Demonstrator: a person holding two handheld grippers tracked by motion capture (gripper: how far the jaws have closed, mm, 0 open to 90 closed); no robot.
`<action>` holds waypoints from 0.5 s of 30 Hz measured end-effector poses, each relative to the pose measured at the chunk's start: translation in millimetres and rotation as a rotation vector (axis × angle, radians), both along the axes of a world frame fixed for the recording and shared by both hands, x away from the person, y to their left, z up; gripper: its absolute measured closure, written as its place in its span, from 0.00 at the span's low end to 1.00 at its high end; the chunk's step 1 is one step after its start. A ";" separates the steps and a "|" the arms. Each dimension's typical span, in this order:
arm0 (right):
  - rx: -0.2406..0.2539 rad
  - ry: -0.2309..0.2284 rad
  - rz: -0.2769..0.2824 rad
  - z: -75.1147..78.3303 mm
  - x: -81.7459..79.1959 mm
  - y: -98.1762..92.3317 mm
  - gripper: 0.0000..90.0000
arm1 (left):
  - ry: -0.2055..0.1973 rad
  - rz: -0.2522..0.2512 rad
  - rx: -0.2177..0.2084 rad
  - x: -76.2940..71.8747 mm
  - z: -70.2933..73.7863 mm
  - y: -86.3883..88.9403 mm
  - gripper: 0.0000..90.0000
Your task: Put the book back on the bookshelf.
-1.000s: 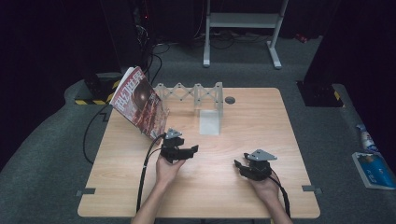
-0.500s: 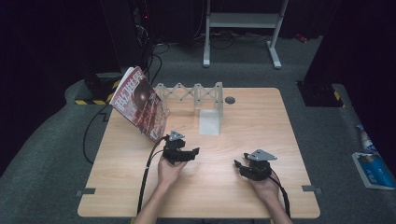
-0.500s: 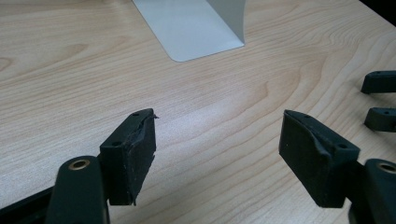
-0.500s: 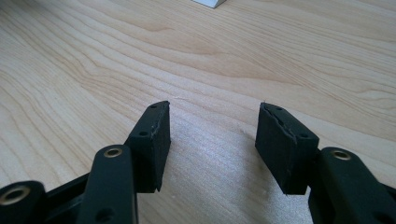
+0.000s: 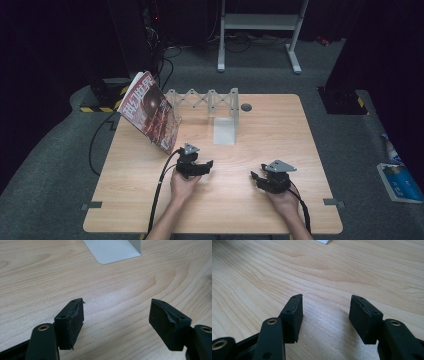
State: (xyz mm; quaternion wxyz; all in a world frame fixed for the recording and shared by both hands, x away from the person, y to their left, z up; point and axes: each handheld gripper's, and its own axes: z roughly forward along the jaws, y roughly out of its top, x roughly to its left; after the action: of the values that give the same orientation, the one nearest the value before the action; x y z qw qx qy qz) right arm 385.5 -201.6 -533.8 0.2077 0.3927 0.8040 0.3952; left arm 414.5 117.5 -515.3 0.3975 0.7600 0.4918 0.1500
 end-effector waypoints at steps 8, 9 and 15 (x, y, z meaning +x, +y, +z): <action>-0.001 -0.001 0.000 0.0 -0.1 0.1 0.50 | 0.000 0.036 0.026 1.2 -7.5 1.5 0.32; -0.001 -0.001 0.000 0.0 0.0 0.0 0.50 | -0.002 0.041 0.032 1.8 -7.8 2.0 0.32; -0.001 -0.002 0.001 0.0 -0.1 0.1 0.50 | -0.019 0.069 0.050 3.4 -9.6 1.1 0.32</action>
State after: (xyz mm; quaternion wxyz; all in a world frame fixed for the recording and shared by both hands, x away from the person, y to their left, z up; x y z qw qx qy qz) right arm 385.4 -201.6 -533.8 0.2084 0.3918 0.8043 0.3952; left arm 417.9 118.6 -525.0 0.3774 0.7509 0.5101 0.1831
